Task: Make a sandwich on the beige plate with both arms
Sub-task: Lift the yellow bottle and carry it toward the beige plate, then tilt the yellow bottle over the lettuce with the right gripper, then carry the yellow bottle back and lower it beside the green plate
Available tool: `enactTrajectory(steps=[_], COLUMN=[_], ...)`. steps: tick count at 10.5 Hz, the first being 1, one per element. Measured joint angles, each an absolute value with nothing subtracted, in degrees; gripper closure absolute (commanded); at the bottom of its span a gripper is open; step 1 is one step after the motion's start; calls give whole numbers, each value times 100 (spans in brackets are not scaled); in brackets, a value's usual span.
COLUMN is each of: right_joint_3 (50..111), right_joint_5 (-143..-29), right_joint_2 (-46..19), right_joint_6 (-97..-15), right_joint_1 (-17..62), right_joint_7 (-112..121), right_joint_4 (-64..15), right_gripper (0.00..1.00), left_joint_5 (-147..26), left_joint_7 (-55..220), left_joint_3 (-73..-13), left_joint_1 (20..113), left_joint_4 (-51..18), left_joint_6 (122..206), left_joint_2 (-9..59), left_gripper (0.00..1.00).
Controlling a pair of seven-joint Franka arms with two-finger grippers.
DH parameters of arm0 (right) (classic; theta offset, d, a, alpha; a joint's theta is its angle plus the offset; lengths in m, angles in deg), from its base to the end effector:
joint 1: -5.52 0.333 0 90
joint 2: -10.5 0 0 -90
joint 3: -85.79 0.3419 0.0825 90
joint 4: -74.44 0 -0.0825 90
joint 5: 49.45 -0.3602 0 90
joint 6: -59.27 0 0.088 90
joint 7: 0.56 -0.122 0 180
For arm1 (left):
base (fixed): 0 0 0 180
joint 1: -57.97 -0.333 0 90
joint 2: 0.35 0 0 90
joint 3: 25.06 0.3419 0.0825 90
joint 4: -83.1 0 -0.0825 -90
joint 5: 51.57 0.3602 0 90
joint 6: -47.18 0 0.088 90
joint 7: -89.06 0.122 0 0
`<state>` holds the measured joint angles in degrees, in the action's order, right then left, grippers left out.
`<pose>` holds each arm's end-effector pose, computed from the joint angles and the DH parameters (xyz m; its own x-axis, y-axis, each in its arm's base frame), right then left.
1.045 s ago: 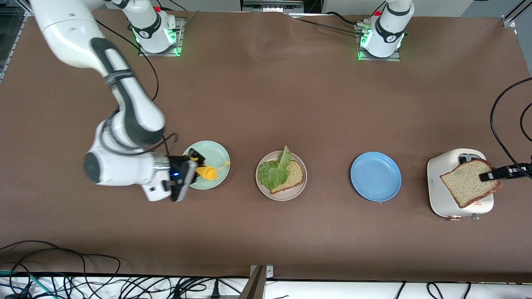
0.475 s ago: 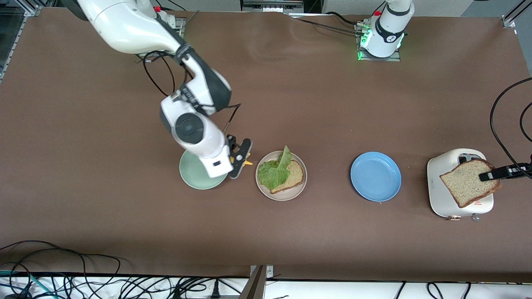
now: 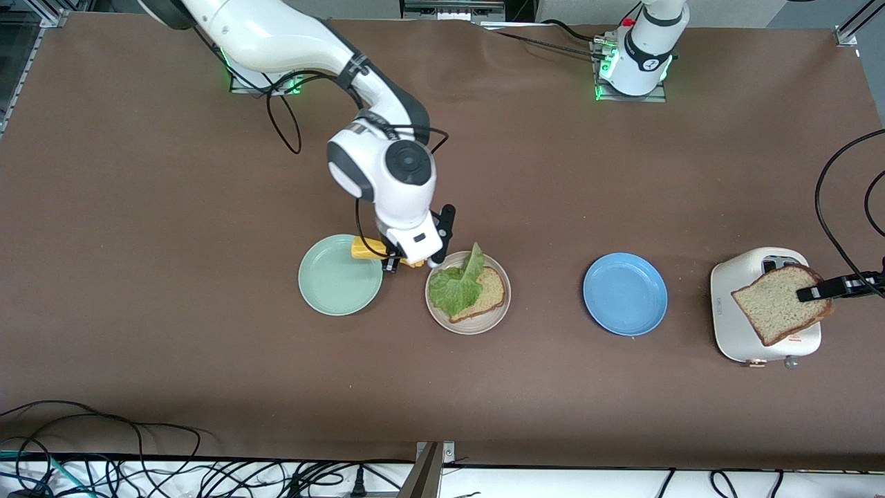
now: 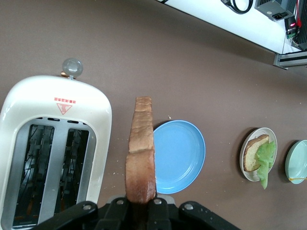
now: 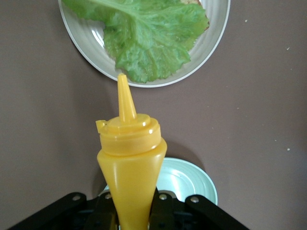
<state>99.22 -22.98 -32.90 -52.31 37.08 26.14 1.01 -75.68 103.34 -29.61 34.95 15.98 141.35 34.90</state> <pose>0.5732 0.4598 0.3183 0.2030 0.9607 -0.1892 0.9679 -0.1676 0.1875 0.6801 0.1938 0.4476 0.9900 0.1367 -0.0353 0.1374 -0.8754 0.4635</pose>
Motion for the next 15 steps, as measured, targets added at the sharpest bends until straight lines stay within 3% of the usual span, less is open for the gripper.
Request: enactTrajectory(steps=[3, 7, 10, 15], right_joint_3=[8932, 8741, 8685, 8641], right_joint_5=[-2260, -2144, -2592, -5079], right_joint_2=[-3337, -3347, -3337, -3201], right_joint_6=[-5192, -5118, -5104, -5396], right_joint_1=[4673, 4832, 4572, 3477], right_joint_7=[2514, 2483, 2600, 3910], right_joint_4=[127, 170, 232, 250], right_gripper=[100, 100, 100, 100], left_joint_5=[-7568, -7568, -7568, -7642], left_joint_7=[10334, 10334, 10334, 10296], left_joint_3=[-2961, -2961, -2962, -2970], left_joint_1=[3495, 3495, 3496, 3498], left_joint_4=[1597, 1596, 1596, 1594], left_joint_6=[14135, 14134, 14134, 14132], left_joint_2=[3491, 3491, 3491, 3491], left_gripper=[100, 100, 100, 100])
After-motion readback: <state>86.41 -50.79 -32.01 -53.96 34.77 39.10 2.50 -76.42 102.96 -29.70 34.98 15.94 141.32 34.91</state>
